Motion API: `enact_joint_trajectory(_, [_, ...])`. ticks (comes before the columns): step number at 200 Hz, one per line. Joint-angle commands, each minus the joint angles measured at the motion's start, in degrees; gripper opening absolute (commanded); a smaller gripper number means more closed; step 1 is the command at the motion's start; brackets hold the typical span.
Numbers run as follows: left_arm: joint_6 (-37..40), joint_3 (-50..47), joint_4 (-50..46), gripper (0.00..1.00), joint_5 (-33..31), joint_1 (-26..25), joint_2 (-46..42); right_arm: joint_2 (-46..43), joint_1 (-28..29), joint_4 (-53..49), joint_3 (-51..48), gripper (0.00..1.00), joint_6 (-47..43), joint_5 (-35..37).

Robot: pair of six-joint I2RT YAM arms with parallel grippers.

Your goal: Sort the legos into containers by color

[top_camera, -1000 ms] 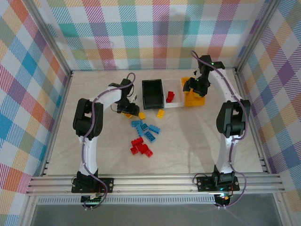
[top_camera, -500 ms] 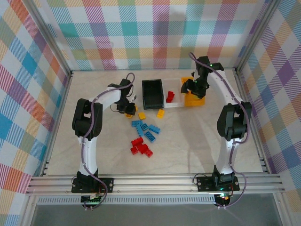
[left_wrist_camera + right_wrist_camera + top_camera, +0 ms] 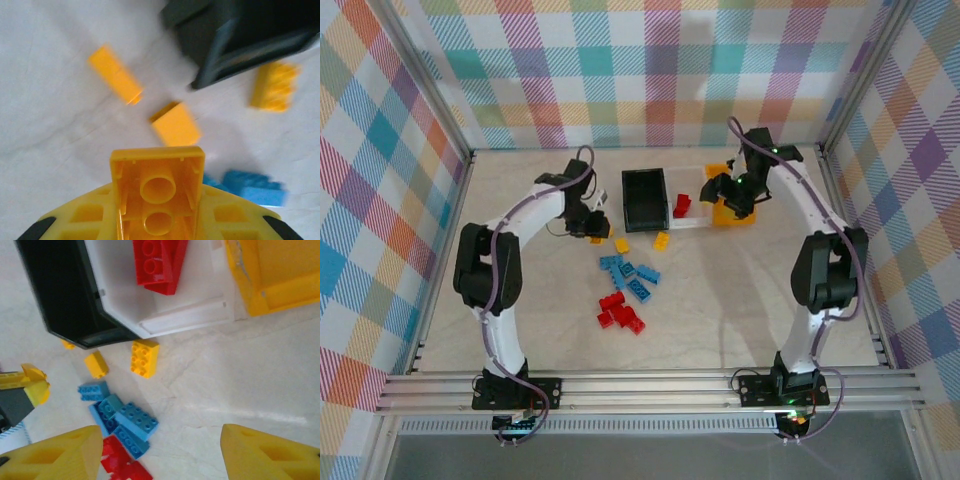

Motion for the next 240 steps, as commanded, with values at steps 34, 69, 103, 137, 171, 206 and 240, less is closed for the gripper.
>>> enact_joint_trajectory(34, [-12.56,24.76,-0.47,0.19,9.54,-10.71,12.56,-19.80,-1.17,24.03,-20.83,0.65,15.62,-8.77])
enact_joint_trajectory(69, [-20.45,45.78,1.13,0.20,12.47,-14.31,26.81,-27.55,-1.12,25.23,-27.49,0.66,16.21,-9.23])
enact_joint_trajectory(103, [-33.02,55.60,12.66,0.20,15.54,-16.43,36.67,-34.60,-1.25,22.19,-31.58,0.67,15.97,-6.42])
enact_joint_trajectory(137, [-42.63,61.57,22.36,0.20,14.76,-18.32,43.76,-38.78,-1.26,19.99,-34.44,0.67,16.31,-7.30])
enact_joint_trajectory(171, [-48.52,63.61,27.70,0.21,12.71,-19.07,47.04,-40.87,-1.26,19.17,-36.40,0.67,16.30,-6.82])
enact_joint_trajectory(206, [-51.54,63.76,31.68,0.25,10.91,-19.27,48.13,-40.69,-1.26,20.32,-37.63,0.67,17.00,-7.05])
enact_joint_trajectory(240, [-52.84,64.78,33.18,0.68,10.14,-19.43,49.69,-40.78,-1.25,20.48,-38.43,0.68,17.00,-6.82])
